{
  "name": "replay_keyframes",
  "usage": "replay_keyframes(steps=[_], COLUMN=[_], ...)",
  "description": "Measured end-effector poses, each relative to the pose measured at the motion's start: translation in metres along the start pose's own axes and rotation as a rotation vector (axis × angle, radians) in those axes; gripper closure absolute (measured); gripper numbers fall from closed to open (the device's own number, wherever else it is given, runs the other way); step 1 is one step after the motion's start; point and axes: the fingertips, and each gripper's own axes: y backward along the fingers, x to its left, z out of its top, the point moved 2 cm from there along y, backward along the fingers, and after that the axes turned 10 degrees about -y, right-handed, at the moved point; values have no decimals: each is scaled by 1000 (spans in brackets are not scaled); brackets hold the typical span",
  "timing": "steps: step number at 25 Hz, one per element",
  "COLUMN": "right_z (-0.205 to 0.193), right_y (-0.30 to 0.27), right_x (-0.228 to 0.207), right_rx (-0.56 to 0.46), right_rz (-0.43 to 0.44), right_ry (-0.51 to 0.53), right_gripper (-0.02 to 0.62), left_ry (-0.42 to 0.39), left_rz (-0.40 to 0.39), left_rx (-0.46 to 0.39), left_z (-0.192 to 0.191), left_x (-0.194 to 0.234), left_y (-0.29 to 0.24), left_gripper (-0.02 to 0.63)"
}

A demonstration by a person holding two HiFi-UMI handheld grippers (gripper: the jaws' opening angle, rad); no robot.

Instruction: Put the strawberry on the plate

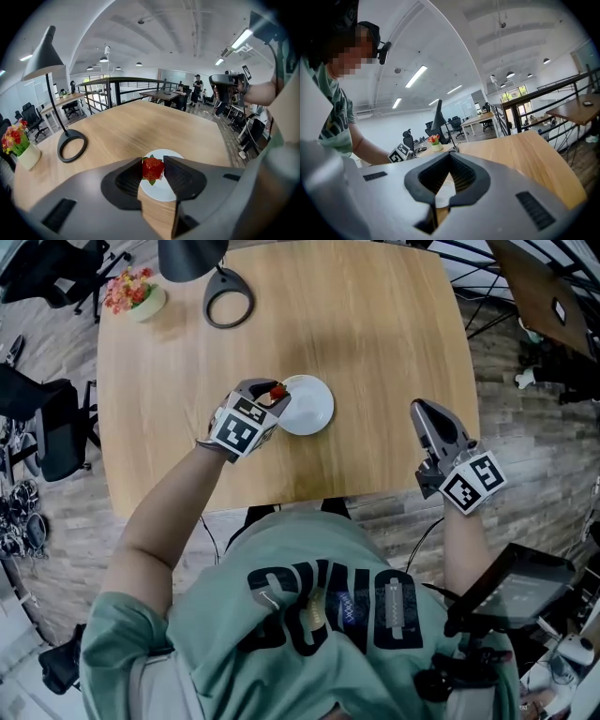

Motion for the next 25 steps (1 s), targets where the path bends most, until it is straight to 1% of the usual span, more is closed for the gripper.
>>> replay_keyframes(steps=[25], right_z=[-19], right_y=[15], right_x=[-26], right_rx=[1], right_rz=[-44], right_ry=[-37], right_gripper=[592], left_ry=[-34], left_rz=[-48], left_rx=[66], left_z=[-15], left_x=[-12], left_y=[-61], left_gripper=[459])
